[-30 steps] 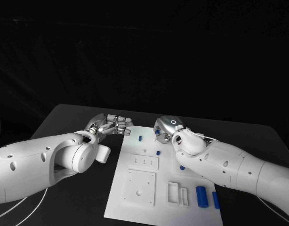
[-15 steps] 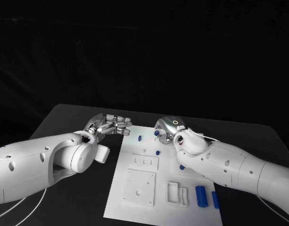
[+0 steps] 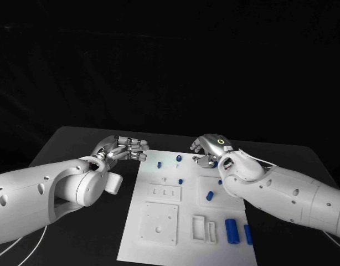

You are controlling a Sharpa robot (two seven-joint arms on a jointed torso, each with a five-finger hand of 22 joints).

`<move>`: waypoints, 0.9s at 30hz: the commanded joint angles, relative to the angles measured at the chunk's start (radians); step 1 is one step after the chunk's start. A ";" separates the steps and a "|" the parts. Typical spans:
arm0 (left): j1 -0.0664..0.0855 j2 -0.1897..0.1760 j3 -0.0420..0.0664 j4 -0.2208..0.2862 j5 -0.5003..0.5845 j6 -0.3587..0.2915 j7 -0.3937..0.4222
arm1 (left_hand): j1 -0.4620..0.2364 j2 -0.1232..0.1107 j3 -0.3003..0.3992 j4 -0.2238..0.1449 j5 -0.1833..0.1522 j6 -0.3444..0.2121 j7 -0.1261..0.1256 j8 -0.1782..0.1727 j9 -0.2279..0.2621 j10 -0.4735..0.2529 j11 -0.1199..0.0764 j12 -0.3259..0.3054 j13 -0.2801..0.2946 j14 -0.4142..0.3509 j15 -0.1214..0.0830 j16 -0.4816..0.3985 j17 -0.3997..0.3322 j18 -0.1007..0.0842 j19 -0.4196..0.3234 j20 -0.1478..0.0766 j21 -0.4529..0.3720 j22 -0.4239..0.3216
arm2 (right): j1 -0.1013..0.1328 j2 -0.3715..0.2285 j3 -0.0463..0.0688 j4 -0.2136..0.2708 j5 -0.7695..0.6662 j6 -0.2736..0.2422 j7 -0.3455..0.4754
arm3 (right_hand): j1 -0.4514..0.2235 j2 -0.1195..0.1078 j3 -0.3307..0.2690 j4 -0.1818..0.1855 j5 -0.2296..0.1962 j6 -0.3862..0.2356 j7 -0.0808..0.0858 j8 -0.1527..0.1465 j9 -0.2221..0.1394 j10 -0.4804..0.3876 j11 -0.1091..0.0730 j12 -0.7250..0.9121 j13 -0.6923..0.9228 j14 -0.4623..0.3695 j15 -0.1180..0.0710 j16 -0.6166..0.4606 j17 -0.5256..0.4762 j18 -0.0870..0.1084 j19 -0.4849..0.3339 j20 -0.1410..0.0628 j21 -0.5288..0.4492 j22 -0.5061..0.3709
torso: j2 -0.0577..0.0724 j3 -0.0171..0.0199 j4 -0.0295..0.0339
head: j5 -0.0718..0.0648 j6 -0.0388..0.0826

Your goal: Assemble the parts on the task board

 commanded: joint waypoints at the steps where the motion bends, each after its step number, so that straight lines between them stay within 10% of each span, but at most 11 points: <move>1: 0.002 -0.003 0.001 0.001 -0.003 0.009 0.009 | 0.003 -0.006 -0.002 0.003 -0.005 -0.005 0.000 -0.001 0.000 -0.007 0.001 0.000 0.001 -0.003 -0.002 0.001 -0.001 0.004 0.007 -0.001 -0.006 0.001 | 0.000 -0.044 0.013 0.035 0.074 0.017 0.027 | -0.001 0.004 -0.053 0.012 0.023 0.007 -0.009 0.003 0.002 0.052 -0.016 -0.001 0.006 -0.001 -0.015 0.005 0.009 -0.028 0.032 -0.019 0.017 0.009 | 0.000 0.0058 -0.0150 | -0.002 0.003; 7: 0.002 -0.006 0.000 0.001 -0.003 0.012 0.009 | 0.003 -0.006 -0.002 0.003 -0.005 -0.005 0.000 -0.001 0.000 -0.005 0.001 0.000 0.001 -0.003 -0.002 0.001 -0.001 0.004 0.007 -0.001 -0.006 0.001 | 0.000 -0.100 0.031 0.045 0.138 0.071 0.050 | 0.011 -0.005 -0.172 0.011 0.085 -0.007 -0.020 0.002 0.001 0.240 -0.072 0.043 0.086 -0.002 -0.057 0.001 0.020 -0.054 0.037 -0.057 0.014 0.010 | 0.002 0.0130 -0.0221 | -0.003 0.004; 10: 0.002 -0.006 -0.002 0.000 -0.003 0.013 0.009 | 0.003 -0.006 -0.002 0.003 -0.005 -0.005 0.000 -0.001 0.000 -0.005 0.001 0.000 0.001 -0.003 -0.002 0.001 -0.001 0.004 0.007 -0.001 -0.006 0.001 | 0.000 -0.113 0.037 0.038 0.170 0.103 0.061 | 0.039 0.043 -0.321 0.008 0.125 -0.019 -0.025 0.003 0.002 0.067 -0.088 0.509 0.581 -0.004 -0.070 0.049 0.084 -0.083 0.046 -0.079 0.126 0.064 | 0.002 0.0127 -0.0198 | -0.008 0.004; 12: 0.002 -0.006 -0.002 -0.001 -0.003 0.014 0.009 | 0.003 -0.006 -0.002 0.003 -0.005 -0.005 0.000 -0.001 0.000 -0.005 0.001 0.000 0.001 -0.003 -0.002 0.001 -0.001 0.004 0.007 -0.001 -0.006 0.001 | 0.000 -0.116 0.040 0.030 0.186 0.125 0.067 | 0.023 0.054 -0.345 0.001 0.129 -0.031 -0.021 0.002 0.001 -0.036 -0.079 0.715 0.806 -0.023 -0.064 0.075 0.150 -0.076 0.042 -0.071 0.181 0.101 | 0.002 0.0135 -0.0190 | -0.012 0.003; 16: 0.002 -0.006 -0.004 -0.003 -0.003 0.015 0.009 | 0.003 -0.006 -0.002 0.002 -0.005 -0.005 0.000 -0.001 0.000 -0.006 0.001 0.000 0.001 -0.004 -0.002 0.001 -0.001 0.004 0.007 -0.001 -0.006 0.002 | 0.000 -0.118 0.042 0.017 0.213 0.164 0.074 | 0.019 0.060 -0.375 0.011 0.146 -0.051 -0.016 0.003 0.002 0.022 -0.069 0.968 1.041 -0.023 -0.054 0.125 0.290 -0.070 0.047 -0.062 0.291 0.169 | 0.003 0.0160 -0.0180 | -0.016 0.002; 27: 0.002 -0.002 -0.005 -0.009 -0.003 0.018 0.009 | 0.003 -0.006 -0.002 0.002 -0.005 -0.005 0.000 -0.001 0.000 -0.006 0.001 0.000 0.001 -0.004 -0.002 0.001 -0.001 0.004 0.007 -0.001 -0.006 0.002 | 0.000 -0.097 0.045 -0.029 0.259 0.251 0.091 | 0.034 0.066 -0.426 0.046 0.160 -0.075 -0.009 0.002 0.001 0.052 -0.059 1.083 1.148 -0.006 -0.045 0.145 0.477 -0.063 0.049 -0.050 0.373 0.250 | 0.004 0.0156 -0.0187 | -0.024 -0.007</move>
